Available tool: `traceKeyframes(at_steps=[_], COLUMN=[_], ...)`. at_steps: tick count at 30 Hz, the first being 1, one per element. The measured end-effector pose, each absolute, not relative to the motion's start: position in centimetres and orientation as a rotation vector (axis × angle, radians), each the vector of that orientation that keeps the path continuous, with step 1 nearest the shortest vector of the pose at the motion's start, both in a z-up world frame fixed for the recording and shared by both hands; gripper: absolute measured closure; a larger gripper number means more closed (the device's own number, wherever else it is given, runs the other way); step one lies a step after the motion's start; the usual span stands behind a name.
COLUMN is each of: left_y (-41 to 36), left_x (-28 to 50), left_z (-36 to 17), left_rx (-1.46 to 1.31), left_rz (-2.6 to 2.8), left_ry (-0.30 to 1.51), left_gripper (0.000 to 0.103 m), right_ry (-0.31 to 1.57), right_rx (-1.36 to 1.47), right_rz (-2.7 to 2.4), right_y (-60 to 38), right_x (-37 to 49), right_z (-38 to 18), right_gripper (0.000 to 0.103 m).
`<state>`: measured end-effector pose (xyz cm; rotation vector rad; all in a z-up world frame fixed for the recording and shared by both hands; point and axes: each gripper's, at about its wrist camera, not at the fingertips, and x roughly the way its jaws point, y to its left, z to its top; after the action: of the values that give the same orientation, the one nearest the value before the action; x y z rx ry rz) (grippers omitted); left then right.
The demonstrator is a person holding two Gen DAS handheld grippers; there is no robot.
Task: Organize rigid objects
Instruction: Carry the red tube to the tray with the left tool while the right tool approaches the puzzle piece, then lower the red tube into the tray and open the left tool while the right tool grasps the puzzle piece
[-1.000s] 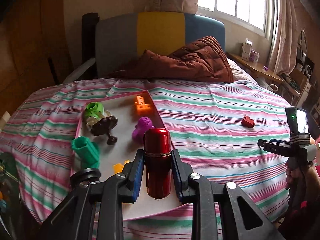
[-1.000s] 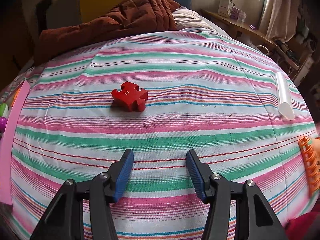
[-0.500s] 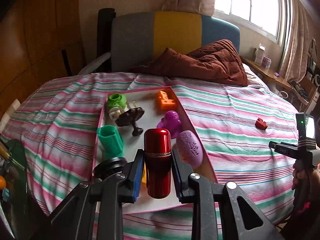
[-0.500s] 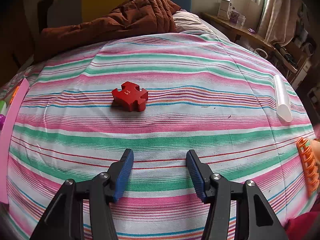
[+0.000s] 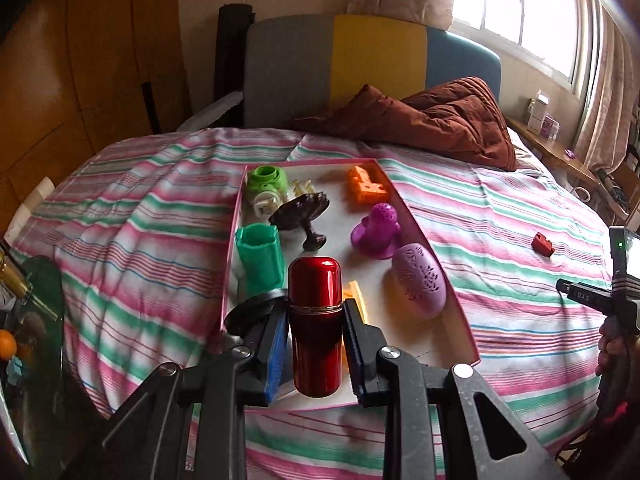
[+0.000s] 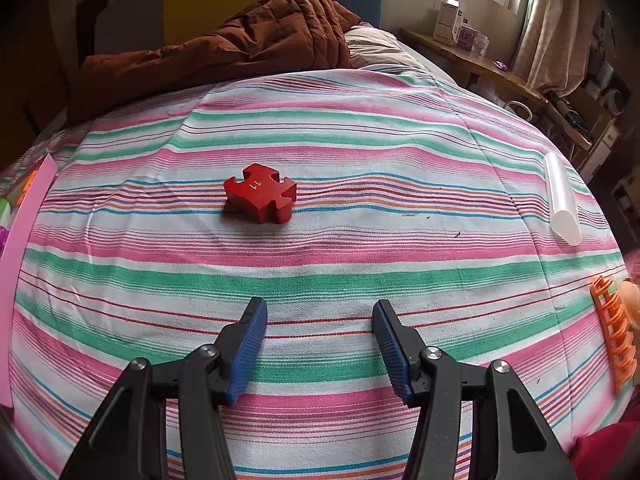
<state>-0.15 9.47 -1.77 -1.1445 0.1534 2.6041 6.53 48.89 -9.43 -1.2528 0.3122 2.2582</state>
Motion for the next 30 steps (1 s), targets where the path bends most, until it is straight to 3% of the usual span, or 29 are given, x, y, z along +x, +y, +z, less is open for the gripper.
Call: traceKeyframes(at_steps=[4,10,12,14,19,20,21,23,30], left_y=[9.1,9.3,9.2,9.0,8.6,8.6,8.6,8.8,10.3], left_x=[0.0,0.4,0.5,0.5,0.4,0.4,0.3,-0.1,-1.4], left_z=[-2.7,-3.6,-3.6,-3.5,-3.1,-3.1,-3.1,-3.3,-4.3], left_rx=[-1.163,-1.177,-1.174,-1.171,-1.165,-1.164,-1.165,-1.175,-1.19], left_rz=[2.576,2.539,2.538,2.535,2.522,2.52,2.515,2.504,2.465], left_ry=[0.16,0.157,0.156,0.147,0.118,0.121,0.119,0.109,0.115], left_gripper=[0.077,0.077,0.077,0.077,0.077,0.077,0.077,0.077,0.077], right_ry=[0.348,0.353,0.383,0.371,0.298,0.299,0.329,0.35,0.274], right_rx=[-1.286,-1.256,-1.231,-1.219,-1.3,-1.341,-1.349,-1.352,-1.421], right_rz=[2.252,2.349,2.355,2.314,2.25,2.236,2.249,2.27,2.343], right_y=[49.1,47.5,47.7,48.0,49.5,49.7,49.9,49.9,46.7], right_x=[5.9,2.8,1.6,0.4,-2.4,-2.8,-2.9,-3.0,-2.0], right_z=[-9.0,-7.1,-6.6,-6.5,-8.3,-9.1,-9.4,-9.1,-8.7], right_gripper=[0.057,0.057,0.052,0.036,0.033,0.043,0.047,0.082,0.083])
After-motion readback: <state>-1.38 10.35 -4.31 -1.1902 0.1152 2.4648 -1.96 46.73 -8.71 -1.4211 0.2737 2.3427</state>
